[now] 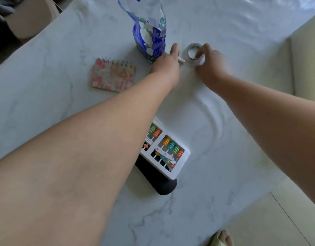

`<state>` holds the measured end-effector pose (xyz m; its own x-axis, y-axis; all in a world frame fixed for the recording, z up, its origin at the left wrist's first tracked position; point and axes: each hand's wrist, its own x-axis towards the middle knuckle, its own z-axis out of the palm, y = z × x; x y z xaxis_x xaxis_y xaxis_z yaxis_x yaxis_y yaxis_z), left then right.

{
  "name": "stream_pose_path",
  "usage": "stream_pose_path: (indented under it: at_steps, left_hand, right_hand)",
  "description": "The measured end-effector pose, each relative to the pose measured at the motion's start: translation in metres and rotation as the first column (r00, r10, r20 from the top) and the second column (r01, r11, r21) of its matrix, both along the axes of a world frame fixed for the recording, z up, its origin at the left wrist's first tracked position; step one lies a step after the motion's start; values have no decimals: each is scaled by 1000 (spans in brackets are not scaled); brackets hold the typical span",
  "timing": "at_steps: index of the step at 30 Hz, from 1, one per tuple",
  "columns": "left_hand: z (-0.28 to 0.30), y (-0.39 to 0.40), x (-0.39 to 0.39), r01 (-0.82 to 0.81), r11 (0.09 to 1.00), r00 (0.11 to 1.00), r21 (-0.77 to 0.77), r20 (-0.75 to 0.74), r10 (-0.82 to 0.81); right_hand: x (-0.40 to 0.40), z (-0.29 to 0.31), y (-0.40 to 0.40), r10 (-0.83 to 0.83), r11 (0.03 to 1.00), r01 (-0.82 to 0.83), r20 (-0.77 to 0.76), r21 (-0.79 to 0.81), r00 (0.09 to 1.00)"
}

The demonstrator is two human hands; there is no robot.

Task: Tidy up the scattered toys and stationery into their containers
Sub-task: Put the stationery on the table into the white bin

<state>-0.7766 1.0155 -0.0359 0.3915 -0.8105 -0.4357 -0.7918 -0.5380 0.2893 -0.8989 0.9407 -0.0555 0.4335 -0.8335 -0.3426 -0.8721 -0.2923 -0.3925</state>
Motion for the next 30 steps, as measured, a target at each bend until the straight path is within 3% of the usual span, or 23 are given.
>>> stream_pose_path:
  at_steps: [7, 12, 16, 19, 24, 30]
  left_hand:
    - [-9, 6, -4, 2, 1000, 991, 8, 132, -3]
    - [-4, -1, 2, 3, 1000, 999, 14, 32, -3]
    - [1, 3, -5, 103, 993, 984, 59, 141, -111]
    - [3, 11, -20, 83, 985, 987, 154, 127, -103]
    - [9, 25, -36, -48, 952, 998, 301, 49, 35]
    - [33, 30, -88, -283, 949, 916, 142, -252, 311]
  right_hand:
    - [-37, 3, 32, -246, 969, 246, -44, 2, 968]
    - [-55, 6, 49, -283, 957, 285, -50, 50, 958]
    - [-65, 7, 53, -293, 953, 296, -57, 64, 954]
    - [-70, 9, 53, -246, 962, 259, -130, 89, 960]
    - [-74, 17, 55, -216, 966, 231, -127, 120, 968]
    - [-105, 44, 48, -233, 970, 230, 40, 78, 972]
